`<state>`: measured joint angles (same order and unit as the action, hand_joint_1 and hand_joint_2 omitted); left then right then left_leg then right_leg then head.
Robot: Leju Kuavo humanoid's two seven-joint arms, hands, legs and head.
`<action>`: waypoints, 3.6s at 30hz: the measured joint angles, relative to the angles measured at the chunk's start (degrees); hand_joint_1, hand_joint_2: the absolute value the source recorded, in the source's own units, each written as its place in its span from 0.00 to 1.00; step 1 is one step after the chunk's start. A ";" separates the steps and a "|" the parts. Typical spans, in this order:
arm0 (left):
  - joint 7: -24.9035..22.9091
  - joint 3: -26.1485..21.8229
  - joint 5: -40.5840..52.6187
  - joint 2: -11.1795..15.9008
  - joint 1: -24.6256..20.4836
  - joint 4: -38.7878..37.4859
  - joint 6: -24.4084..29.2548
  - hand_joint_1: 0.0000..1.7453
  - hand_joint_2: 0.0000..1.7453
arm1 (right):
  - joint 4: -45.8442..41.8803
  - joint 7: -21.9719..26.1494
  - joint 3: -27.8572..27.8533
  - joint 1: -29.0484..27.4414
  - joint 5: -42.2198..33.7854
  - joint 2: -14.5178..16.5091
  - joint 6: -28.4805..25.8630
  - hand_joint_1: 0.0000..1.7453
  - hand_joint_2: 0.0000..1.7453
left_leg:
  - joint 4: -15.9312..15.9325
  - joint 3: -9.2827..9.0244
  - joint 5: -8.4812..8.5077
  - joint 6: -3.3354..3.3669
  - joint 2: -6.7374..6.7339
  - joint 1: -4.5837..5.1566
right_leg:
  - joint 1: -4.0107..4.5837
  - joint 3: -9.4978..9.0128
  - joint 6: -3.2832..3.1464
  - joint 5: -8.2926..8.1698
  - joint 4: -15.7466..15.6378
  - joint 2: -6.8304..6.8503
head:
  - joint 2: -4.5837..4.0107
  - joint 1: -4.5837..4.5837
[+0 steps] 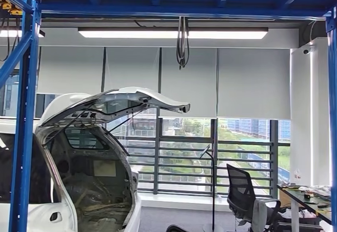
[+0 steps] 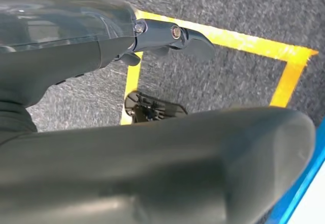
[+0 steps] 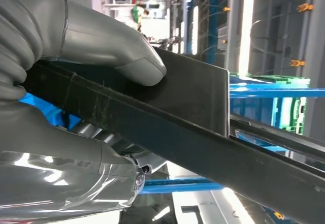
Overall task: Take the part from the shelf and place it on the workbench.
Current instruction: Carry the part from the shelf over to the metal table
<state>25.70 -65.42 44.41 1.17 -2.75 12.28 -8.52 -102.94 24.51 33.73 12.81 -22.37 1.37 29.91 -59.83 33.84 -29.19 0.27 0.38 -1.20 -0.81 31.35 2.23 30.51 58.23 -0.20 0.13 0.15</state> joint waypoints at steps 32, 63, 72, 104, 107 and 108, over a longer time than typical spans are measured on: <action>-3.86 -2.38 2.92 0.23 1.27 0.00 1.31 0.00 1.00 | -3.24 3.04 -1.51 -4.12 6.98 -5.78 -1.69 1.00 1.00 | 2.00 -4.46 -1.37 0.43 -0.23 0.39 | 0.72 6.64 -0.84 -3.74 2.83 0.14 | 0.00 -0.11; -3.77 -3.75 5.52 0.38 1.51 0.14 1.62 0.00 1.00 | -4.66 4.49 -1.88 -5.23 7.14 -8.34 -3.66 1.00 1.00 | 2.05 -5.08 -2.05 0.30 -0.60 0.21 | 1.19 5.92 -1.00 -1.80 3.19 0.48 | 0.01 -0.11; -3.81 -3.75 7.18 0.62 1.06 0.24 1.07 0.00 1.00 | -5.02 4.38 -2.49 -4.73 6.11 -8.37 -3.83 1.00 1.00 | 1.91 0.92 3.15 0.90 -0.78 1.19 | 1.21 -3.43 -1.71 1.45 3.35 0.26 | 0.01 -0.12; -4.36 -4.98 9.01 1.57 -0.10 0.37 2.02 0.00 1.00 | -3.17 4.40 -4.92 -1.40 12.39 -9.97 -2.21 1.00 1.00 | 1.98 -2.07 0.36 0.56 4.02 0.48 | 1.49 -0.36 -2.53 -1.73 -0.04 -4.76 | 0.02 -0.13; -4.34 -5.50 9.05 1.68 -0.07 0.37 2.06 0.00 1.00 | -2.61 3.11 -4.05 1.31 13.34 -10.21 -2.69 1.00 1.00 | 2.07 -1.17 0.81 -0.52 5.14 0.23 | 1.49 -0.55 -2.93 -2.09 -1.38 -3.26 | 0.01 -0.14; -4.36 -5.64 9.09 1.71 -0.05 0.37 2.08 0.00 1.00 | -2.47 2.73 -3.60 2.30 13.54 -10.21 -2.94 1.00 1.00 | 1.29 -0.62 0.11 -0.73 4.44 0.35 | 1.37 -0.70 -3.18 -2.26 -2.08 -2.50 | 0.00 -0.14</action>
<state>21.34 -71.06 53.49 2.88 -2.80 12.66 -6.44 -105.41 27.24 30.12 15.11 -8.83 -8.84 26.97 -58.54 33.23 -29.07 -0.46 4.82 -0.85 0.56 30.65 -0.95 28.25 56.15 -2.70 0.13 0.01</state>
